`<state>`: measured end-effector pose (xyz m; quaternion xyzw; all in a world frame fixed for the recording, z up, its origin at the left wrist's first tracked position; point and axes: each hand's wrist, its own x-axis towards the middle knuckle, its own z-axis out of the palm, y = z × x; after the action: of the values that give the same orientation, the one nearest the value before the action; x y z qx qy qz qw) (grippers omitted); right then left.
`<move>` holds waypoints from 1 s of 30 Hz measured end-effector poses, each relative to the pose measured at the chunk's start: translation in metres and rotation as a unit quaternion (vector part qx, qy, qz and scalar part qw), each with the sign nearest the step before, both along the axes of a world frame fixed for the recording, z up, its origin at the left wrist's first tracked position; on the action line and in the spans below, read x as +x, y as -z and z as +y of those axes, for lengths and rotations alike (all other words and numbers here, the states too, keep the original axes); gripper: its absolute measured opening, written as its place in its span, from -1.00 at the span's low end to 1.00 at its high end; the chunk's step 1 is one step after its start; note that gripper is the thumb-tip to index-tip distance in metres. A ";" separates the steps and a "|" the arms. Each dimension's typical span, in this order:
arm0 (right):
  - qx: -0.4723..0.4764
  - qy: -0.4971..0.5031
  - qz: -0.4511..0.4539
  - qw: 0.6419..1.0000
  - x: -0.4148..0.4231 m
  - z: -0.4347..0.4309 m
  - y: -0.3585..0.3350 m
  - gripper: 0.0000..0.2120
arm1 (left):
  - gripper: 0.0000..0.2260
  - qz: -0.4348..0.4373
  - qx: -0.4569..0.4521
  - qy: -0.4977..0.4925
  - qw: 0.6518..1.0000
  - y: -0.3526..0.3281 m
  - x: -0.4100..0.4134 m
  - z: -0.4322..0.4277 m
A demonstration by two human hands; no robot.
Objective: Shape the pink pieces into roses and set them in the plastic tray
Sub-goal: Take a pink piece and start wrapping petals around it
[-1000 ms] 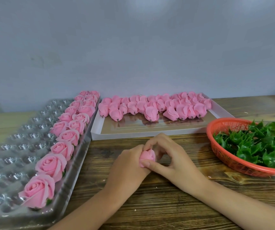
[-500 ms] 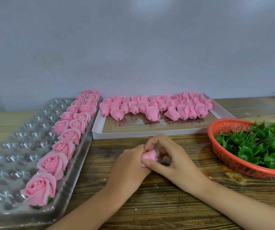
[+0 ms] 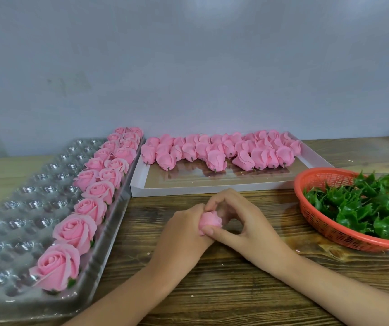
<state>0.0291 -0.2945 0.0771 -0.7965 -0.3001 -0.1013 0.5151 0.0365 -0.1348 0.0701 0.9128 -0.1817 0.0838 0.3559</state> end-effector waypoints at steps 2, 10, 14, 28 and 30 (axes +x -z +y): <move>0.003 0.007 0.020 1.000 0.000 0.000 0.000 -0.82 | -0.88 -0.007 0.028 0.001 1.000 0.001 -0.001 0.000; -0.024 -0.016 -0.029 0.999 0.001 -0.001 -0.001 -0.91 | -0.90 0.008 0.009 0.002 1.000 0.000 0.002 0.000; -0.013 -0.015 -0.025 0.999 0.001 0.000 0.000 -0.87 | -0.89 0.008 0.003 0.004 1.000 0.000 0.001 0.000; -0.017 -0.019 -0.032 0.999 0.001 -0.001 0.000 -0.88 | -0.94 0.015 0.009 0.017 1.000 -0.004 -0.001 -0.002; -0.009 -0.020 -0.029 0.999 0.001 -0.001 0.000 -0.88 | -0.92 0.014 0.003 0.010 1.000 -0.003 -0.001 -0.001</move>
<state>0.0303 -0.2953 0.0775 -0.7917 -0.3314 -0.1118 0.5008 0.0353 -0.1361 0.0734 0.9131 -0.1857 0.0666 0.3568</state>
